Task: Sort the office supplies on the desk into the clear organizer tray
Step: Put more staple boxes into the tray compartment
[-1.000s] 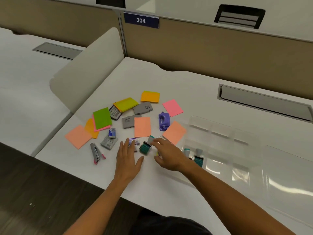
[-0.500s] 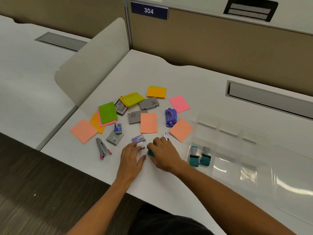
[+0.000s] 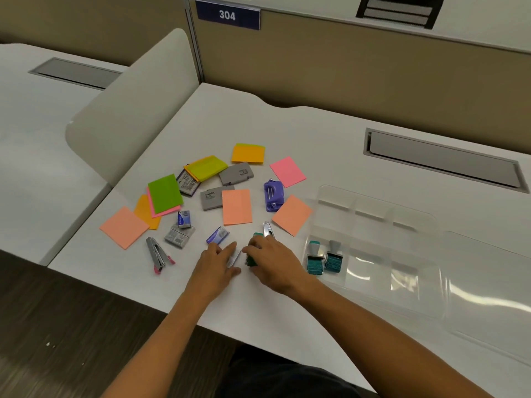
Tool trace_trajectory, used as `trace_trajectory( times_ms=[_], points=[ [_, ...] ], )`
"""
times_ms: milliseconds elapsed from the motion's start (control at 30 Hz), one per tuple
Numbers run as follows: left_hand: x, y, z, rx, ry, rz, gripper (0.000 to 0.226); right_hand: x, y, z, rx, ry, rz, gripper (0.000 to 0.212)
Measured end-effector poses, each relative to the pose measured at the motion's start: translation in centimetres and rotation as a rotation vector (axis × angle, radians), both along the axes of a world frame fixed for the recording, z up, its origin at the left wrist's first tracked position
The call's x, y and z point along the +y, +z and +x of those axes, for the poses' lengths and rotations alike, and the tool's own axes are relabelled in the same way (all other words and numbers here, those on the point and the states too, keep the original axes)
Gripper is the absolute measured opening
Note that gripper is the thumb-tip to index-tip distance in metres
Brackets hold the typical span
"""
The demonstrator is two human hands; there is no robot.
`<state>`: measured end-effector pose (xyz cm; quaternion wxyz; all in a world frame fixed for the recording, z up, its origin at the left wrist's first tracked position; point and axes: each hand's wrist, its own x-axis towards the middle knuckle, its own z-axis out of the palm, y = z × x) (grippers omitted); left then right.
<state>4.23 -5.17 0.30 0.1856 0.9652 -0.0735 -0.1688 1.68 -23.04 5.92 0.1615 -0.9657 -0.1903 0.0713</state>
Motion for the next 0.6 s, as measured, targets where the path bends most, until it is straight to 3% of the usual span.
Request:
trace_trajectory(
  times_ms=[200, 600],
  points=[
    [-0.5, 0.8, 1.2, 0.115, -0.043, -0.018, 0.082, -3.8, 1.8, -1.0, -0.037, -0.099, 0.057, 0.049],
    [-4.9, 2.6, 0.2, -0.043, -0.018, -0.179, 0.07, -10.2, 2.1, -4.3, 0.006, -0.365, 0.105, 0.053]
  ],
)
